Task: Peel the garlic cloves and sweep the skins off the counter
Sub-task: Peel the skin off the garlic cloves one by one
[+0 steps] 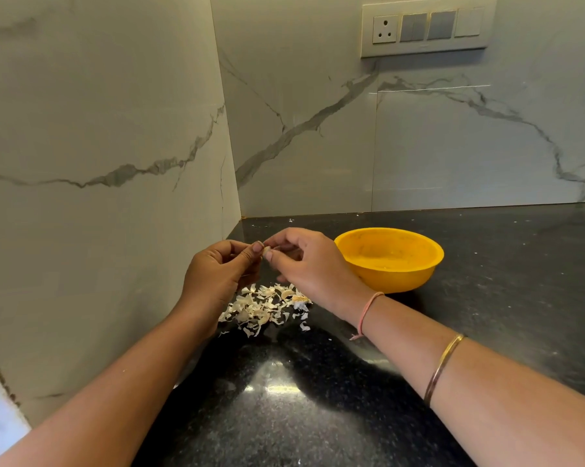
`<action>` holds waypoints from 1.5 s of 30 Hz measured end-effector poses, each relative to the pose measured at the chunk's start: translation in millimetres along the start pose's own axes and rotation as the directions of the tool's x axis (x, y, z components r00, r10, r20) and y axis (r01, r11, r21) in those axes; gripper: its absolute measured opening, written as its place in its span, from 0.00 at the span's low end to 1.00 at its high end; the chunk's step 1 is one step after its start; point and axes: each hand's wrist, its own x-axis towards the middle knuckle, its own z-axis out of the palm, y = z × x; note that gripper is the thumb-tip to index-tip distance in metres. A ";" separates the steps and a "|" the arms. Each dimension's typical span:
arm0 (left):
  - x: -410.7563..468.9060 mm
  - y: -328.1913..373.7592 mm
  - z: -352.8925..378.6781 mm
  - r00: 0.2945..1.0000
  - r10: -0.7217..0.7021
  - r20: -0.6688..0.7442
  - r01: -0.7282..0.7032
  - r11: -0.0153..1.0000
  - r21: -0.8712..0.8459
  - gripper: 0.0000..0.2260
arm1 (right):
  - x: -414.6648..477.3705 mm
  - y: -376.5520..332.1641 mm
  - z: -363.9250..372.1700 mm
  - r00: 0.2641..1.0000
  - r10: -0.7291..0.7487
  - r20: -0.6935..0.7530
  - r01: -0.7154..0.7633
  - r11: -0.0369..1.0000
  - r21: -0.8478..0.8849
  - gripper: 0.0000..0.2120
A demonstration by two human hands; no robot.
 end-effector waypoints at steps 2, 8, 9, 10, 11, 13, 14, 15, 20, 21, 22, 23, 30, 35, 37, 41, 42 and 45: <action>-1.0 0.5 2.0 1.000 0.007 0.017 -0.007 1.000 0.026 0.07 | 0.1 0.3 -0.5 1.000 0.022 0.010 -0.022 0.999 0.048 0.05; -0.5 0.5 0.4 0.997 0.078 0.008 -0.078 0.976 0.204 0.05 | 6.8 -10.6 -20.5 0.982 -0.111 -0.155 0.063 0.957 -0.285 0.05; -0.7 0.6 0.0 0.994 0.109 0.017 -0.109 0.957 0.269 0.08 | 7.6 -13.1 -26.1 0.977 -0.132 -0.166 0.058 0.919 -0.390 0.05; -1.0 1.1 -0.1 0.991 0.131 0.024 -0.132 0.939 0.318 0.10 | 8.6 -14.5 -31.6 0.979 -0.126 -0.160 0.033 0.875 -0.483 0.06; -1.6 1.6 -0.2 0.989 0.142 0.028 -0.143 0.926 0.350 0.12 | 9.3 -15.5 -36.8 0.984 -0.096 -0.149 -0.005 0.828 -0.561 0.07; -2.6 2.1 0.4 0.989 0.143 0.034 -0.145 0.917 0.371 0.14 | 9.9 -17.2 -46.8 0.989 0.015 -0.145 -0.110 0.730 -0.674 0.08; -3.2 2.4 0.7 0.990 0.137 0.037 -0.141 0.920 0.365 0.14 | 9.5 -18.1 -50.9 0.985 0.074 -0.155 -0.164 0.677 -0.717 0.09; -3.4 2.2 0.9 0.991 0.131 0.041 -0.137 0.924 0.358 0.14 | 8.9 -18.1 -54.0 0.979 0.123 -0.165 -0.206 0.621 -0.756 0.09; -2.4 1.3 0.6 0.993 0.116 0.039 -0.122 0.933 0.340 0.14 | 5.6 -13.9 -57.5 0.943 0.291 -0.160 -0.284 0.459 -0.842 0.12; -2.2 1.4 0.4 0.993 0.117 0.030 -0.120 0.934 0.336 0.13 | 5.2 -13.6 -56.6 0.939 0.308 -0.156 -0.288 0.450 -0.845 0.13; -2.2 2.0 0.1 0.993 0.118 0.022 -0.119 0.936 0.331 0.13 | 5.0 -14.0 -56.1 0.937 0.314 -0.155 -0.291 0.450 -0.845 0.14; -2.3 2.6 -0.4 0.993 0.120 0.014 -0.118 0.938 0.326 0.13 | 5.0 -14.6 -55.6 0.940 0.302 -0.158 -0.288 0.457 -0.842 0.14; -1.2 3.6 -4.3 0.991 0.132 -0.003 -0.123 0.932 0.342 0.09 | 4.9 -13.1 -38.7 0.985 -0.173 -0.009 0.120 0.716 -0.687 0.10; -0.5 4.2 -4.9 0.991 0.132 -0.008 -0.119 0.914 0.388 0.09 | 0.2 -1.8 -11.7 0.934 -0.126 0.335 0.322 0.705 -0.632 0.10; -0.8 5.0 -5.1 0.991 0.135 0.000 -0.123 0.906 0.404 0.09 | -0.6 0.7 -8.2 0.924 -0.088 0.372 0.323 0.701 -0.636 0.10; -1.7 6.7 -4.9 0.991 0.136 0.010 -0.127 0.893 0.431 0.09 | -1.9 5.0 -6.5 0.918 -0.011 0.397 0.290 0.701 -0.652 0.09; -1.9 7.0 -4.8 0.991 0.137 0.010 -0.128 0.893 0.431 0.09 | -1.7 6.1 -5.6 0.915 0.010 0.403 0.280 0.703 -0.653 0.09; -2.4 7.0 -5.2 0.990 0.140 0.007 -0.130 0.899 0.419 0.10 | -0.3 10.1 -2.0 0.906 0.069 0.418 0.244 0.722 -0.648 0.08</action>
